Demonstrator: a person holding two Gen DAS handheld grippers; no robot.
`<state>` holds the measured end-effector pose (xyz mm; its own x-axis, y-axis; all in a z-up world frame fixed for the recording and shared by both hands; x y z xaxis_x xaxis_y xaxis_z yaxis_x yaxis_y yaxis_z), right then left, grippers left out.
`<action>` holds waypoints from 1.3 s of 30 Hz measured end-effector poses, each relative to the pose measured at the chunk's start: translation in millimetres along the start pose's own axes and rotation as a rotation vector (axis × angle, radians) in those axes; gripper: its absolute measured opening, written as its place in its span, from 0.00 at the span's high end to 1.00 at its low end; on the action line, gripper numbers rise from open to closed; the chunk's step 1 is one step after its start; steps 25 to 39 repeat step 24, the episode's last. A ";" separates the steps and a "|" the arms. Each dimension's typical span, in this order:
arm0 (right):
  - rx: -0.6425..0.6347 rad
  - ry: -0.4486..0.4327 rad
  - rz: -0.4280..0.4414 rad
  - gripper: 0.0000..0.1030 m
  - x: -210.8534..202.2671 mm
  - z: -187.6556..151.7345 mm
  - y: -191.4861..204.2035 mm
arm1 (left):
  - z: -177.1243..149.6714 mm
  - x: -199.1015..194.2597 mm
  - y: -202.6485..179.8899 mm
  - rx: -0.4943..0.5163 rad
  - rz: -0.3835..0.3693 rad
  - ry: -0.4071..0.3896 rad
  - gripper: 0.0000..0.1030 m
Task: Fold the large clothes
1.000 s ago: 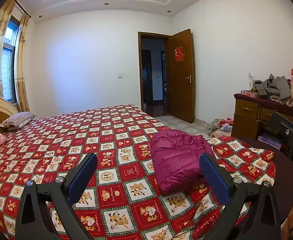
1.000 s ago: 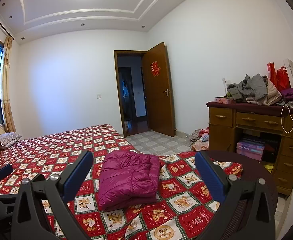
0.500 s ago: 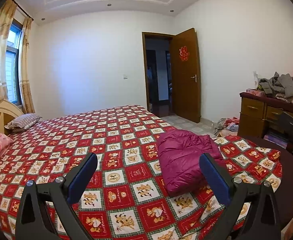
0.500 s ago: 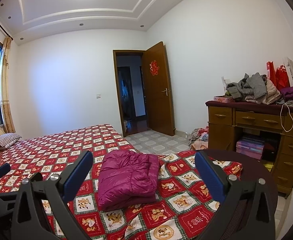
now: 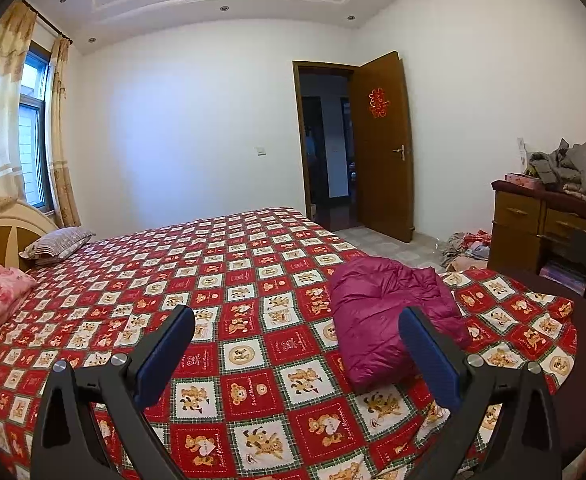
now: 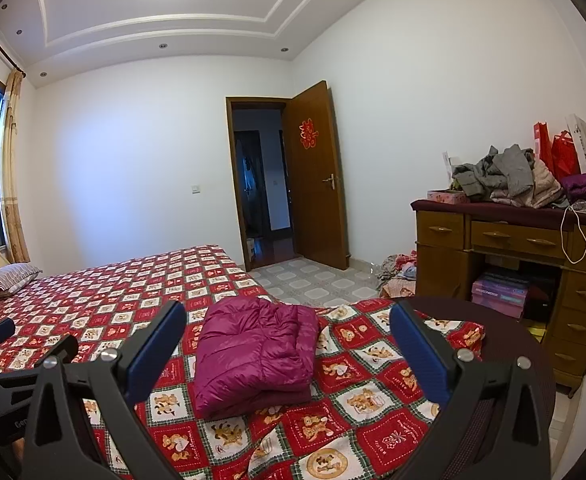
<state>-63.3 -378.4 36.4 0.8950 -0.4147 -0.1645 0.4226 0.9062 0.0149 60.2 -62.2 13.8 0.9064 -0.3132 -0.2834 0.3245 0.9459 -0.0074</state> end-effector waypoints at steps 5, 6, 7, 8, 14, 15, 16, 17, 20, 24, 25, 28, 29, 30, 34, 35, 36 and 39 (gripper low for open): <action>0.000 0.001 0.000 0.00 1.0 0.3 -0.6 | 1.0 0.8 1.3 0.003 0.017 -0.013 0.01; 0.000 0.001 -0.001 0.00 1.0 0.4 -0.7 | 1.6 1.4 2.6 0.003 0.019 -0.016 0.01; -0.001 0.000 -0.001 0.00 0.9 0.4 -0.7 | 2.2 2.1 4.6 0.005 0.026 -0.021 0.01; -0.001 0.000 -0.001 0.00 0.8 0.3 -0.5 | 2.8 2.9 6.5 0.005 0.037 -0.024 0.01; -0.001 0.009 -0.003 0.00 2.2 -1.3 0.1 | 6.0 7.6 21.0 -0.046 0.010 -0.019 0.01; 0.000 0.013 -0.004 0.00 2.2 -2.7 0.3 | 6.2 7.8 22.2 -0.050 0.008 -0.019 0.01; 0.001 0.018 -0.002 0.00 2.4 -3.9 0.5 | 6.5 8.0 22.8 -0.050 0.006 -0.018 0.01; 0.002 0.021 -0.001 0.00 2.3 -4.5 0.6 | 6.4 7.8 22.7 -0.048 0.007 -0.018 0.01; 0.002 0.022 -0.002 0.00 1.5 -5.1 0.9 | 6.3 7.0 19.3 -0.037 0.003 -0.020 0.01; 0.002 0.018 -0.005 0.00 2.1 -4.7 -0.3 | 6.1 6.2 16.6 -0.033 -0.013 -0.017 0.01; 0.002 0.018 -0.005 0.00 2.1 -4.7 -0.3 | 6.1 6.2 16.6 -0.033 -0.013 -0.017 0.01; 0.002 0.018 -0.005 0.00 2.1 -4.7 -0.3 | 6.1 6.2 16.6 -0.033 -0.013 -0.017 0.01; 0.002 0.018 -0.005 0.00 2.1 -4.7 -0.3 | 6.1 6.2 16.6 -0.033 -0.013 -0.017 0.01; 0.002 0.018 -0.005 0.00 2.1 -4.7 -0.3 | 6.1 6.2 16.6 -0.033 -0.013 -0.017 0.01; 0.002 0.018 -0.005 0.00 2.1 -4.7 -0.3 | 6.1 6.2 16.6 -0.033 -0.013 -0.017 0.01; 0.002 0.018 -0.005 0.00 2.1 -4.7 -0.3 | 6.1 6.2 16.6 -0.033 -0.013 -0.017 0.01; 0.002 0.018 -0.005 0.00 2.1 -4.7 -0.3 | 6.1 6.2 16.6 -0.033 -0.013 -0.017 0.01; 0.002 0.018 -0.005 0.00 2.1 -4.7 -0.3 | 6.1 6.2 16.6 -0.033 -0.013 -0.017 0.01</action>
Point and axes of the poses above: each gripper's, at about its wrist camera, not at the fingertips, and x roughly the way its jaws point, y to its left, z to its top, the point moved 7 cm from there along x, roughly the way its jaws point, and after that the axes turned 5 degrees about -x, right-handed, at the moved point
